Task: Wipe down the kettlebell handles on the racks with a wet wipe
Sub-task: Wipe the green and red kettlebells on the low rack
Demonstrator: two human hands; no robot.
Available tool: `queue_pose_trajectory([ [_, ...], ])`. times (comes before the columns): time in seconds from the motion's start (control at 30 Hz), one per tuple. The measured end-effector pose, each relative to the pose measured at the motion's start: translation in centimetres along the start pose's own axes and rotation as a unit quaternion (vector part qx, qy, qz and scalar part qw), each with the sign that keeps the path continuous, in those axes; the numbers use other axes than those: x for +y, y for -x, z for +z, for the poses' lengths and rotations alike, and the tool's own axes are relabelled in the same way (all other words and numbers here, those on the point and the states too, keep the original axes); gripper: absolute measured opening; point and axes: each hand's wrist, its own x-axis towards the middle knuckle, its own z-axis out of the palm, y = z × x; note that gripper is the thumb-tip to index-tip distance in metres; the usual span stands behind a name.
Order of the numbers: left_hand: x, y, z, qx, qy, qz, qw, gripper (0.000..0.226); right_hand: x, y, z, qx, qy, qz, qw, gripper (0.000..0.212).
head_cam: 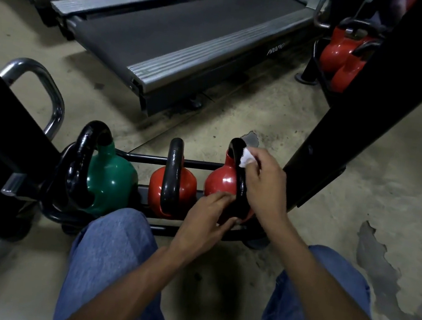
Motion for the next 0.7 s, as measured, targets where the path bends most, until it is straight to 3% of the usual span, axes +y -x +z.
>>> queue_pose_trajectory([
  [0.1,-0.3,-0.3,0.0,-0.003,-0.023,-0.001,1.0,0.055,-0.9,-2.5,-1.0,-0.103,0.168,-0.151,0.969,0.031],
  [0.17,-0.5,-0.8,-0.1,-0.025,-0.024,-0.013,0.999,0.059,-1.0,-3.2,-2.0,-0.195,0.298,-0.273,0.894,0.032],
  [0.23,-0.5,-1.0,-0.3,-0.053,-0.028,-0.013,0.998,0.059,-1.1,-3.4,-2.5,-0.238,0.376,-0.379,0.812,0.04],
  [0.3,-0.3,-0.9,-0.6,-0.068,-0.036,-0.013,0.997,0.058,-2.0,-4.1,-2.8,-0.242,0.433,-0.426,0.757,0.043],
  [0.37,-0.1,-1.0,-0.9,-0.077,-0.04,-0.022,0.996,0.06,-3.5,-4.7,-2.5,-0.257,0.479,-0.417,0.728,0.038],
  [0.43,0.1,-0.9,-1.2,-0.088,-0.05,-0.032,0.994,0.062,-4.3,-4.6,-1.9,-0.261,0.484,-0.397,0.735,0.033],
  [0.5,0.1,-0.9,-1.2,-0.095,-0.046,-0.028,0.994,0.059,-3.7,-3.3,-2.1,-0.251,0.46,-0.365,0.77,0.029],
  [0.6,-0.1,-0.8,-1.3,-0.092,-0.047,-0.014,0.994,0.057,-1.6,0.5,-3.5,-0.191,0.313,-0.322,0.873,0.02],
  [0.7,0.1,-0.9,-1.4,-0.09,-0.067,-0.005,0.994,0.061,-0.8,3.4,-3.3,-0.076,0.134,-0.173,0.973,0.017],
])
